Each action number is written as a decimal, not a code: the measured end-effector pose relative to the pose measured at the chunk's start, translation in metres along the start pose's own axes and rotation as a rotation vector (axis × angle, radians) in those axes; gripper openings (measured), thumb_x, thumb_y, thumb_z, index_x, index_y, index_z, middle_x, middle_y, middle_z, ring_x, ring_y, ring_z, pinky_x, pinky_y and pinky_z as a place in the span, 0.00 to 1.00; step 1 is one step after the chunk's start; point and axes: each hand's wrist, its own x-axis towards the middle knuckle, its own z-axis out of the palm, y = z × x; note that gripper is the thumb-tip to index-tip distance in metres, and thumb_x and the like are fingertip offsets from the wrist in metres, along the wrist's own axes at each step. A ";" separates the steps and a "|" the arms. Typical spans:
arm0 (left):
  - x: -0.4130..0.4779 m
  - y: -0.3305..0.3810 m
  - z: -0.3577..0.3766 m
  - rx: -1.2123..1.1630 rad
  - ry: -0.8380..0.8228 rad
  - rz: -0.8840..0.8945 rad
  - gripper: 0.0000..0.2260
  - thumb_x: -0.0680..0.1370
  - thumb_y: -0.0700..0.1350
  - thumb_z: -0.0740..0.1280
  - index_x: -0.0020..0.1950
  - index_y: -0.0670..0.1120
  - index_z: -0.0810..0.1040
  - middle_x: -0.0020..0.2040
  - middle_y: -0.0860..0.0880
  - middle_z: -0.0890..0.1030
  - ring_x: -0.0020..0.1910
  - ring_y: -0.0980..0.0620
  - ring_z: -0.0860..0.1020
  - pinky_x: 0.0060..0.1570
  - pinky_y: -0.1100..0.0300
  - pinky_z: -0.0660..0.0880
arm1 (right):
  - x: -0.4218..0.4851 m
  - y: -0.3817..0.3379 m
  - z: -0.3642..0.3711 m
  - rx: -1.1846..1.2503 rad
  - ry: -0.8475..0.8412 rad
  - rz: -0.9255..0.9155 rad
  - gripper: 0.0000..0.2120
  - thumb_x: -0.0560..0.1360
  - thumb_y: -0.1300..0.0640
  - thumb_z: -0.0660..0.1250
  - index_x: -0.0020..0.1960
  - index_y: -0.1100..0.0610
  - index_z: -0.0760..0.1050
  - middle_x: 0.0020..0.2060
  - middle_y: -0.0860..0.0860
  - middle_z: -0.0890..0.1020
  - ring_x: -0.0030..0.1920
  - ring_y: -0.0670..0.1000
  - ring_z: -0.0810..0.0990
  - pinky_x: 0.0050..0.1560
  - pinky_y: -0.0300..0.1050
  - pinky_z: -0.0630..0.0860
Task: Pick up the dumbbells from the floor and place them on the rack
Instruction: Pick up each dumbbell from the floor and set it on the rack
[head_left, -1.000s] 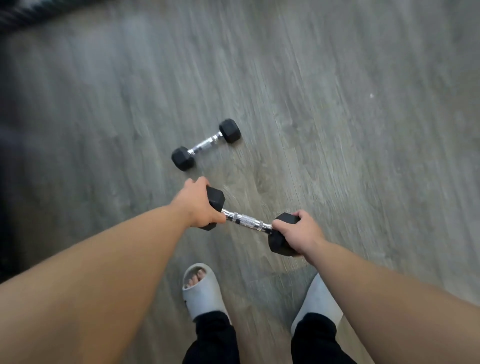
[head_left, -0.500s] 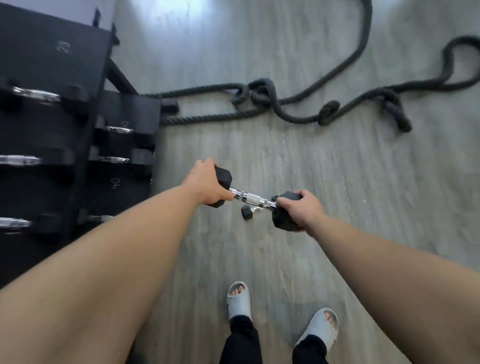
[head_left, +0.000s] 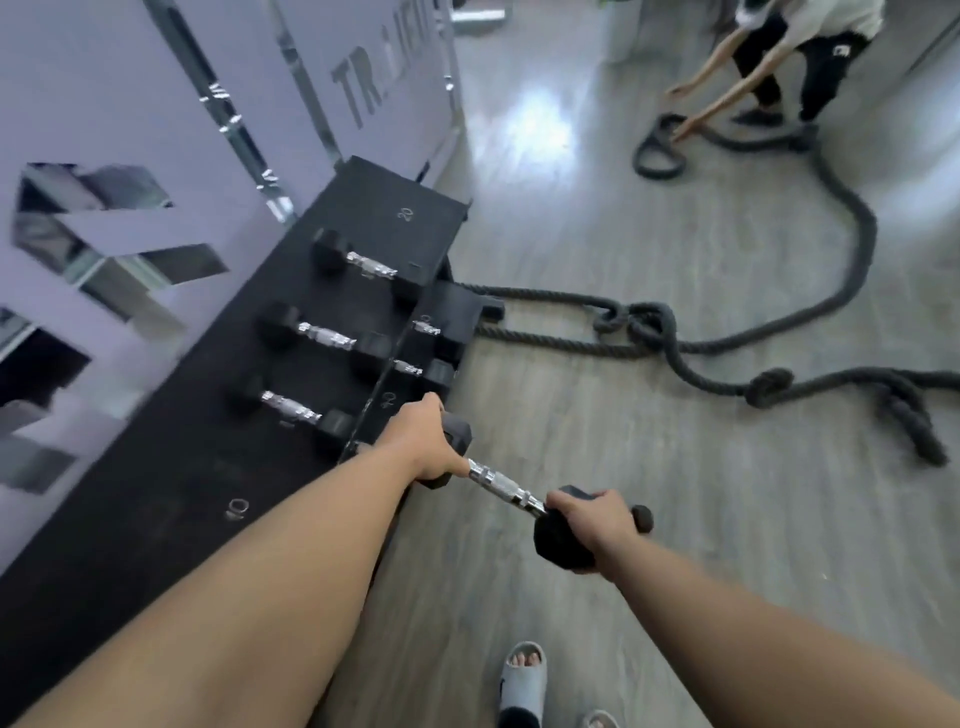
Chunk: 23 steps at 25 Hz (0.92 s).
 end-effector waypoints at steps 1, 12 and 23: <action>-0.012 -0.020 -0.004 0.009 0.025 -0.025 0.33 0.58 0.55 0.82 0.58 0.49 0.73 0.52 0.50 0.81 0.49 0.46 0.81 0.49 0.51 0.81 | -0.006 0.005 0.019 -0.013 -0.040 0.013 0.25 0.55 0.51 0.75 0.46 0.66 0.82 0.32 0.62 0.82 0.29 0.59 0.81 0.29 0.57 0.83; -0.064 -0.237 -0.067 -0.015 0.132 -0.309 0.44 0.62 0.54 0.82 0.75 0.49 0.69 0.65 0.47 0.76 0.57 0.45 0.79 0.52 0.51 0.78 | -0.060 0.006 0.237 -0.098 -0.271 0.024 0.34 0.55 0.50 0.77 0.56 0.66 0.78 0.39 0.61 0.82 0.29 0.57 0.81 0.25 0.52 0.80; 0.033 -0.402 -0.107 0.079 0.104 -0.350 0.43 0.61 0.55 0.84 0.72 0.50 0.72 0.63 0.47 0.75 0.57 0.42 0.79 0.51 0.48 0.79 | -0.021 -0.003 0.442 -0.035 -0.165 0.126 0.44 0.50 0.42 0.78 0.62 0.54 0.69 0.49 0.53 0.81 0.48 0.57 0.85 0.50 0.60 0.86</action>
